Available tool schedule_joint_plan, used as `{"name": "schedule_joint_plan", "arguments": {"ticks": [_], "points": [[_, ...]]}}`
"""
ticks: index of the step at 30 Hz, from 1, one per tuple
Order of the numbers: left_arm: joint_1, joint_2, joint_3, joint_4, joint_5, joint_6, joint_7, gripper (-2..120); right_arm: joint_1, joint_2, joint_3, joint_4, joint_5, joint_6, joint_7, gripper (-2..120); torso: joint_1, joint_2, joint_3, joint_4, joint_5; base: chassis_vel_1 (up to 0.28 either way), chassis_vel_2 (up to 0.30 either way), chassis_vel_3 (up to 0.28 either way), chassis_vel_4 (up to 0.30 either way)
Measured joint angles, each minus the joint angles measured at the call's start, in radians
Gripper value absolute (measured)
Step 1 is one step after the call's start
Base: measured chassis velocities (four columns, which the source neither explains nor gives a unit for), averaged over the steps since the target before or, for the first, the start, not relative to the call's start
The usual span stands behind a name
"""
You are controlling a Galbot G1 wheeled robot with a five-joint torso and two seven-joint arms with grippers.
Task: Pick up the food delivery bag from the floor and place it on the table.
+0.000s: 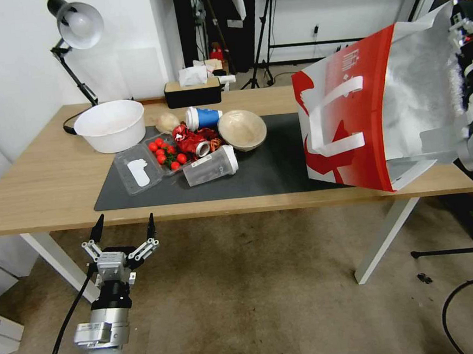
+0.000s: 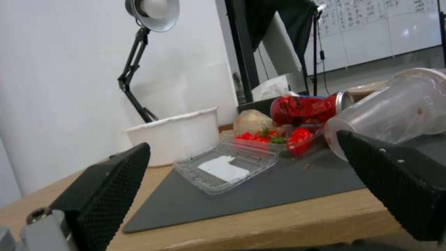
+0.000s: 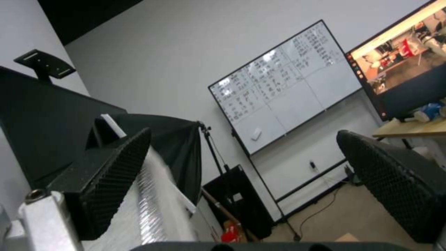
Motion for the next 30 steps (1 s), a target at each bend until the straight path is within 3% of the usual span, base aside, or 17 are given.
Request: {"name": "schedule_joint_plan", "arguments": {"ticks": [19, 30], "points": [[0.001, -0.006, 0.001, 0.004, 0.005, -0.005, 0.003, 100, 0.035, 0.003, -0.002, -0.018, -0.018, 0.021, -0.043, 100, 0.0, 0.0, 0.0, 0.0, 0.0001, 0.0, 0.0, 0.0, 0.0], [0.0, -0.001, 0.012, 0.007, 0.0, -0.008, -0.004, 100, -0.212, 0.053, 0.114, 0.181, -0.098, 0.032, -0.144, 100, 0.0, 0.0, 0.0, 0.0001, -0.0001, 0.0, 0.0, 0.0, 0.0]]}}
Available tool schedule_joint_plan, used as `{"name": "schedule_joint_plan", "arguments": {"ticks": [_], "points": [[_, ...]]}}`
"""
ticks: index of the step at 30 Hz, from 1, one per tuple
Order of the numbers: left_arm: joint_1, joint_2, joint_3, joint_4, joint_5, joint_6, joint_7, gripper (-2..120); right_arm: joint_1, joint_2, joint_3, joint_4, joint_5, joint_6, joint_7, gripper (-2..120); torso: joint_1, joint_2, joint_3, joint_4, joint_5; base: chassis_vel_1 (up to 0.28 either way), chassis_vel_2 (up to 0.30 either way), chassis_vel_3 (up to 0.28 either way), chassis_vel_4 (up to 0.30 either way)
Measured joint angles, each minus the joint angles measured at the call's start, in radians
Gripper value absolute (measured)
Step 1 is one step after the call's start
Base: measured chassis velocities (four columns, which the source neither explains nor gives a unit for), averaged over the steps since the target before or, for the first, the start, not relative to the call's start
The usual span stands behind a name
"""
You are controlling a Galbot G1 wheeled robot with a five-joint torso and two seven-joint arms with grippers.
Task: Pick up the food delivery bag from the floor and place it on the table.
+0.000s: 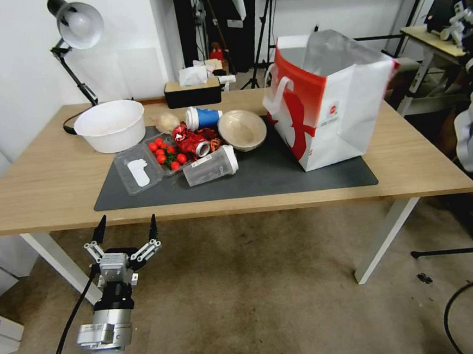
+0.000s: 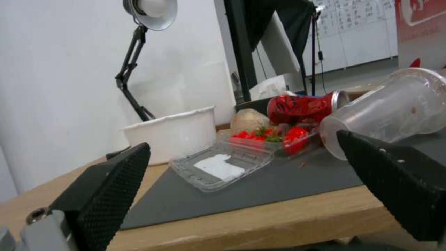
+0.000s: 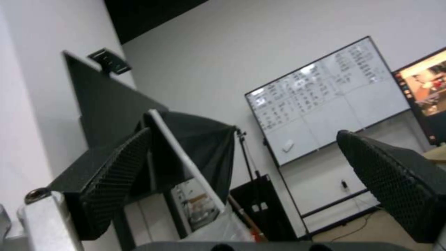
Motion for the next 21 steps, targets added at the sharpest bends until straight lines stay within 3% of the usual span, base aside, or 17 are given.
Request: {"name": "schedule_joint_plan", "arguments": {"ticks": [7, 14, 21], "points": [[0.0, 0.005, 0.002, 0.004, -0.016, -0.008, 0.0, 100, -0.173, 0.089, 0.059, 0.116, -0.119, 0.014, -0.109, 100, 0.0, 0.0, 0.0, 0.0001, 0.0, 0.0, 0.0, 0.0, 0.0], [-0.001, 0.013, -0.006, 0.02, -0.033, -0.022, 0.005, 100, -0.397, 0.239, 0.093, 0.189, -0.325, 0.061, -0.303, 100, 0.0, 0.0, 0.0, -0.0002, 0.0001, 0.0, 0.0, 0.0, 0.0], [-0.006, 0.014, -0.006, 0.039, -0.038, -0.04, 0.012, 100, -0.492, 0.348, 0.066, 0.202, -0.467, 0.089, -0.364, 100, 0.0, 0.0, 0.0, 0.0, 0.0, 0.0, 0.0, 0.0, 0.0]]}}
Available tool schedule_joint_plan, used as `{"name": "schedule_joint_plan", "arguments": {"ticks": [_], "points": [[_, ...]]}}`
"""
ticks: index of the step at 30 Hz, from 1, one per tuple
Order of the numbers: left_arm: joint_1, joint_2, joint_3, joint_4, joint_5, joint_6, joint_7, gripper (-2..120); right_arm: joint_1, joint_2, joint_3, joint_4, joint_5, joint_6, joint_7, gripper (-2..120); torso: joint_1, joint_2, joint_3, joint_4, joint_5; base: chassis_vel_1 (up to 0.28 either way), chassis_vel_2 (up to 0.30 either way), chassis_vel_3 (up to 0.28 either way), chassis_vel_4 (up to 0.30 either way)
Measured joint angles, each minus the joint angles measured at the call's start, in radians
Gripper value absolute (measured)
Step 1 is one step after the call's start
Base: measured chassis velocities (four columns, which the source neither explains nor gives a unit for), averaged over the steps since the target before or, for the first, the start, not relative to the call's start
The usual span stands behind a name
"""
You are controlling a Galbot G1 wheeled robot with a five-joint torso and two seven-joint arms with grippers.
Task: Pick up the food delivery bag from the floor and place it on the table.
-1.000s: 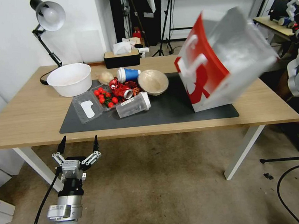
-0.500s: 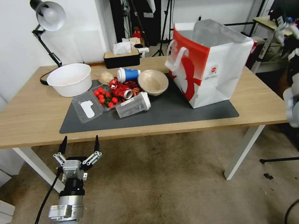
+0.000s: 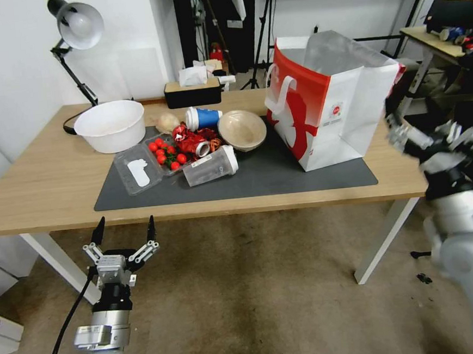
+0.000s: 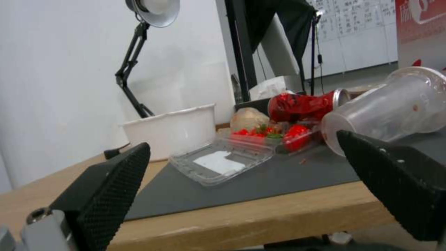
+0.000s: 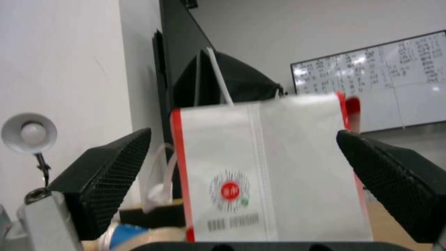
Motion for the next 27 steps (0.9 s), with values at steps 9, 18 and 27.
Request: {"name": "schedule_joint_plan", "arguments": {"ticks": [9, 18, 27], "points": [[-0.003, -0.002, -0.001, 0.032, -0.006, -0.023, 0.005, 100, -0.122, 0.145, -0.04, -0.035, -0.214, 0.021, 0.006, 100, 0.0, 0.0, 0.0, 0.0001, 0.0, 0.0, 0.0, 0.0, 0.0], [-0.007, -0.005, -0.001, 0.049, -0.005, -0.028, 0.015, 100, -0.229, 0.266, -0.051, -0.08, -0.315, 0.091, -0.028, 100, 0.0, 0.0, 0.0, -0.0001, 0.0, 0.0, 0.0, 0.0, 0.0], [-0.005, -0.006, -0.005, 0.063, 0.0, -0.031, 0.031, 100, -0.283, 0.305, -0.055, -0.121, -0.338, 0.156, -0.056, 100, 0.0, 0.0, 0.0, -0.0001, 0.0001, 0.0, 0.0, 0.0, 0.0]]}}
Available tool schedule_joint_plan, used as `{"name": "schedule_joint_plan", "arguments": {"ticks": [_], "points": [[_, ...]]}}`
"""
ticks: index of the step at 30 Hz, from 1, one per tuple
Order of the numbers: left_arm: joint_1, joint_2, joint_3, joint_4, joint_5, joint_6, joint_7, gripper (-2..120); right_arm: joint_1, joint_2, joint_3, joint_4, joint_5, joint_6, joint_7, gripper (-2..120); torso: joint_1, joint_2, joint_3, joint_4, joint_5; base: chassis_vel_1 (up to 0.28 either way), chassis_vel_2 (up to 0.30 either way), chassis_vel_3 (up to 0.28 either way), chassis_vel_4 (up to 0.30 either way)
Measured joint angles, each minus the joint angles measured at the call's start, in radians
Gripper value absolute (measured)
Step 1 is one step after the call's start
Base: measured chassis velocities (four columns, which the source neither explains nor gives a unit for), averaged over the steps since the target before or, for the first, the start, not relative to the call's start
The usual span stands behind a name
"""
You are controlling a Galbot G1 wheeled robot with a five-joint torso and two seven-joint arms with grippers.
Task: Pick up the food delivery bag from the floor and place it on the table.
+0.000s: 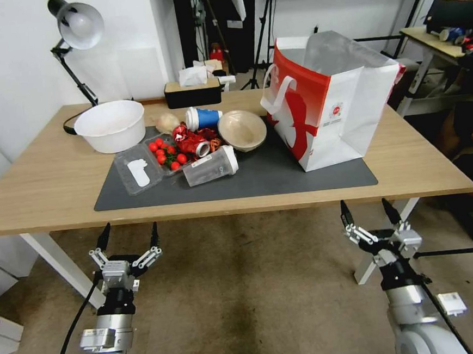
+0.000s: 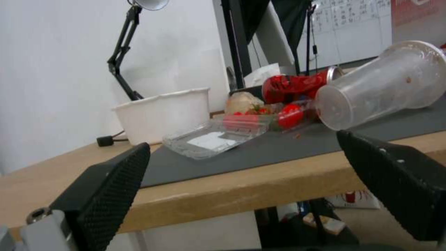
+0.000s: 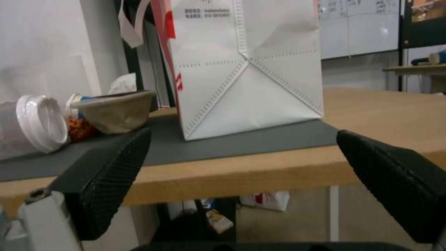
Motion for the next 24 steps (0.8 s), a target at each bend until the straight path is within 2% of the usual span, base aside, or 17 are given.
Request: {"name": "schedule_joint_plan", "arguments": {"ticks": [24], "points": [[0.003, -0.005, -0.007, 0.017, 0.02, -0.015, 0.014, 100, 0.007, 0.008, 0.0, -0.041, -0.007, 0.039, -0.005, 100, 0.0, 0.0, 0.0, 0.0, 0.0, 0.0, 0.0, 0.0, 0.0]]}}
